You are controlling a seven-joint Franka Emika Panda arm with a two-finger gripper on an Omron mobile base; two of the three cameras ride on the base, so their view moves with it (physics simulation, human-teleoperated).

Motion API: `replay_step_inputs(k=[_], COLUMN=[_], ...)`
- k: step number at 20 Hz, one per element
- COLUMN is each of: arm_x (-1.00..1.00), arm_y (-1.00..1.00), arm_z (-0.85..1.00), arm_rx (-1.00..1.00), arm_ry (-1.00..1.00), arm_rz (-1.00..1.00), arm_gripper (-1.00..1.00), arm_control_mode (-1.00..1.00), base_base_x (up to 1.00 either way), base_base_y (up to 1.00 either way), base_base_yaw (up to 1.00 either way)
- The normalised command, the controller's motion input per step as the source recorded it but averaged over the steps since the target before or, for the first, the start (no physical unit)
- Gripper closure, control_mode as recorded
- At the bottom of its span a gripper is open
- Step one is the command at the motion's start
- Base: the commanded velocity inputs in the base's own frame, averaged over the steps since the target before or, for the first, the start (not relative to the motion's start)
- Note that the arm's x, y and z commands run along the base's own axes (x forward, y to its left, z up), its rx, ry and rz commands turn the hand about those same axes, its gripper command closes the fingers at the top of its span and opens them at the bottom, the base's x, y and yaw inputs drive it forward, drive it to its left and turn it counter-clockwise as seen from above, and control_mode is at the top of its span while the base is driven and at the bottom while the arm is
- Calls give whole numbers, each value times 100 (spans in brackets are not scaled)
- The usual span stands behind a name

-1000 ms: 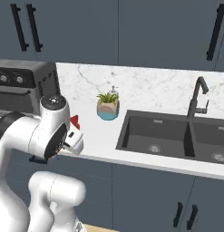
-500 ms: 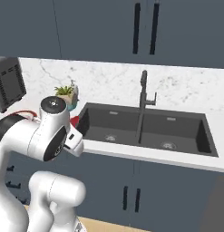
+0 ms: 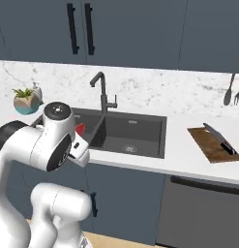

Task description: Pick up the knife from the drawer and place it on the cutting board. Then place the meat from the plate to the cutting board.

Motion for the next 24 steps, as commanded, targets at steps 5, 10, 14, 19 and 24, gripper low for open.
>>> replay_step_inputs(k=[5,10,14,19,24], arm_x=[0,0,0,0,0], arm_y=[0,0,0,0,0], arm_z=[0,0,0,0,0], arm_rx=[0,0,0,0,0], arm_ry=[0,0,0,0,0], arm_rz=[0,0,0,0,0], arm_gripper=[100,100,100,100,100], arm_control_mode=[100,100,100,100,100], base_base_x=[13,56,83,43,2], base_base_y=[-96,-80,-54,-61,-62], base_base_yaw=[0,0,0,0,1])
